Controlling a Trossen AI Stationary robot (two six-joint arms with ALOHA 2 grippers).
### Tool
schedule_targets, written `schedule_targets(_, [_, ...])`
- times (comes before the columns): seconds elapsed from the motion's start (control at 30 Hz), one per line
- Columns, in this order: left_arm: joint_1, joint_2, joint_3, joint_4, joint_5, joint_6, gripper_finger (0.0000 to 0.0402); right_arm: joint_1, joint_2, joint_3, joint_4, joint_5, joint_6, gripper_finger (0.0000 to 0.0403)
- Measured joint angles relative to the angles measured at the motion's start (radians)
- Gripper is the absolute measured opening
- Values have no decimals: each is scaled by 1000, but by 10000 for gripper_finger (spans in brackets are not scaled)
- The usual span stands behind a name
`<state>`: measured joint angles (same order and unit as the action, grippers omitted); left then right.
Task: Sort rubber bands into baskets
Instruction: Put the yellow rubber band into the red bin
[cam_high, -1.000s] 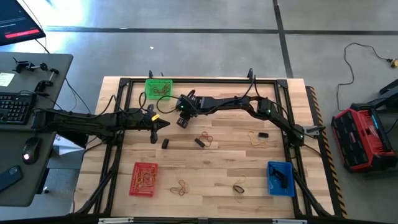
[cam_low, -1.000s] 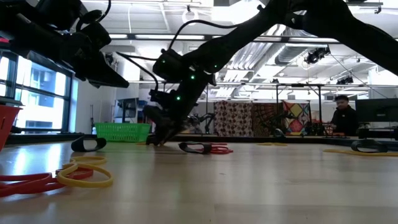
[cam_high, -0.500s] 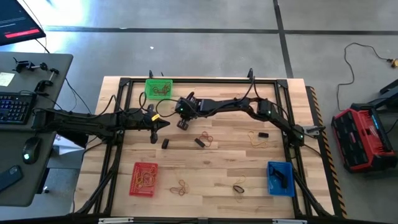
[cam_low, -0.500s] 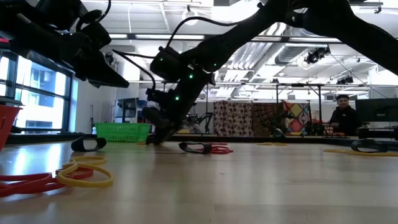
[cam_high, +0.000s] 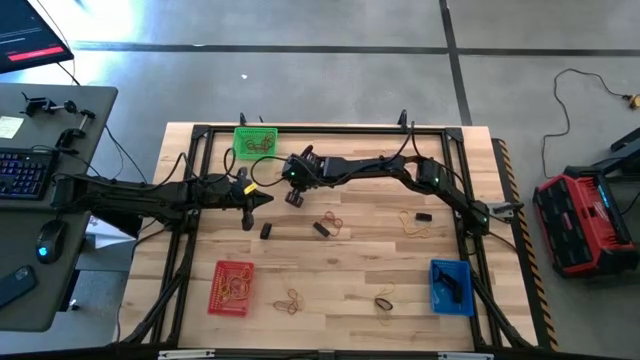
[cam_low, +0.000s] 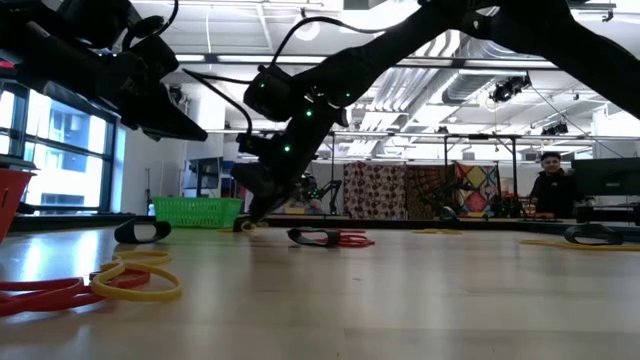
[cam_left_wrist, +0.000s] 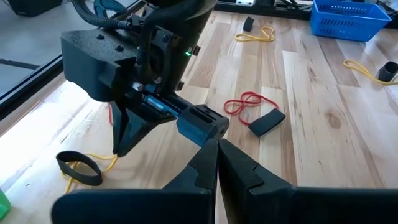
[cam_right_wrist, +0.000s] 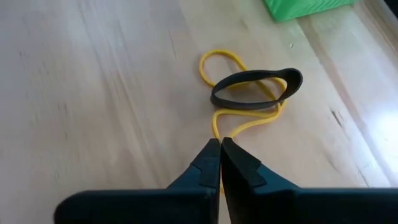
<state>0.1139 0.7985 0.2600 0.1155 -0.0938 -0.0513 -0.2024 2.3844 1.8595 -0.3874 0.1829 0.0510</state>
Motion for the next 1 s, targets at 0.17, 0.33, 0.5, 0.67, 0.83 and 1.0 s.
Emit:
schedule_targets(0.17, [0,0,0,0,0,0,2,5,-9,1,-1,3,0,0])
schedule_targets(0.33, [0,0,0,1,0,0,2,21,-58,2,-2,53,-24,0])
schedule_targets(0.5, [0,0,0,1,1,0,2,24,-110,3,-21,82,-36,0])
schedule_targets(0.67, [0,0,0,1,1,0,2,28,-144,3,-23,106,-73,0])
schedule_targets(0.83, [0,0,0,11,3,-9,4,42,-166,4,-25,108,-78,0])
schedule_targets(1.0, [-12,0,0,20,-84,7,29,62,-194,4,-19,107,-93,0])
